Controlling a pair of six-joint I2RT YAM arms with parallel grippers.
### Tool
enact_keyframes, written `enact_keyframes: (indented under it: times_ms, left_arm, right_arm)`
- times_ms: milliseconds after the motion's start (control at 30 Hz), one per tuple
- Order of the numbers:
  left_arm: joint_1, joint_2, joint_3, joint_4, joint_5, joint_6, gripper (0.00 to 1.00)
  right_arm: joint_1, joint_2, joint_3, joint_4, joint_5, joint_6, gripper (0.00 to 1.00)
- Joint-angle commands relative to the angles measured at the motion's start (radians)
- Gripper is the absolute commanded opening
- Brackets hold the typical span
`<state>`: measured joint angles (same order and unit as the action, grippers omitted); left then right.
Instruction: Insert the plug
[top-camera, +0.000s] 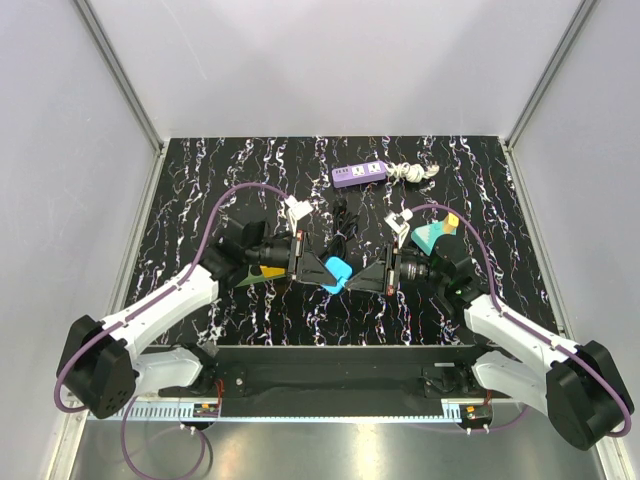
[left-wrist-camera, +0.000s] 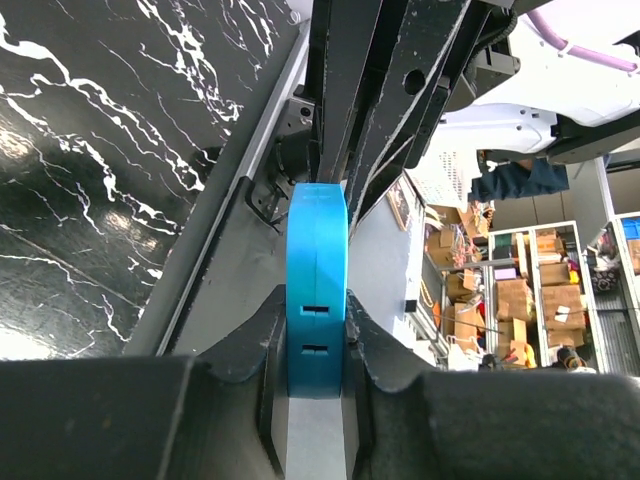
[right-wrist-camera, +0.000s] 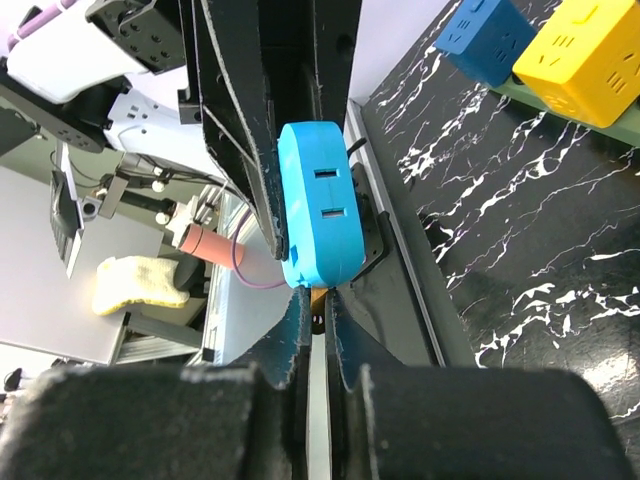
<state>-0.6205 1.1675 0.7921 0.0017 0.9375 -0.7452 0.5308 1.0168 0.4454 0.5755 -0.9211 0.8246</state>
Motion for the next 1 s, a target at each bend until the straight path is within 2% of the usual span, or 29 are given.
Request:
enact_keyframes:
  times_ms: [0, 67, 167, 367, 633, 967]
  left_arm:
    - [-0.002, 0.003, 0.022, 0.05, 0.041, -0.026, 0.2]
    - [-0.002, 0.0, 0.021, 0.049, 0.041, -0.028, 0.36]
    - [-0.002, 0.0, 0.025, 0.05, 0.053, -0.029, 0.43]
    - [-0.002, 0.027, 0.032, 0.049, 0.053, -0.037, 0.42]
    - [-0.01, 0.04, 0.061, 0.001, 0.017, 0.01, 0.29]
    - [-0.019, 0.064, 0.061, 0.001, 0.032, 0.012, 0.27]
  right_arm:
    - [0.006, -0.009, 0.016, 0.058, -0.059, -0.03, 0.0]
    - [0.006, -0.006, 0.016, 0.06, -0.064, -0.031, 0.0]
    - [0.008, -0.007, 0.018, 0.06, -0.065, -0.036, 0.0]
    - [0.006, 0.014, 0.027, 0.052, -0.067, -0.036, 0.0]
    - [0.008, 0.049, 0.03, 0.035, -0.064, -0.03, 0.0]
    - [0.008, 0.078, 0.036, 0.043, -0.073, -0.022, 0.0]
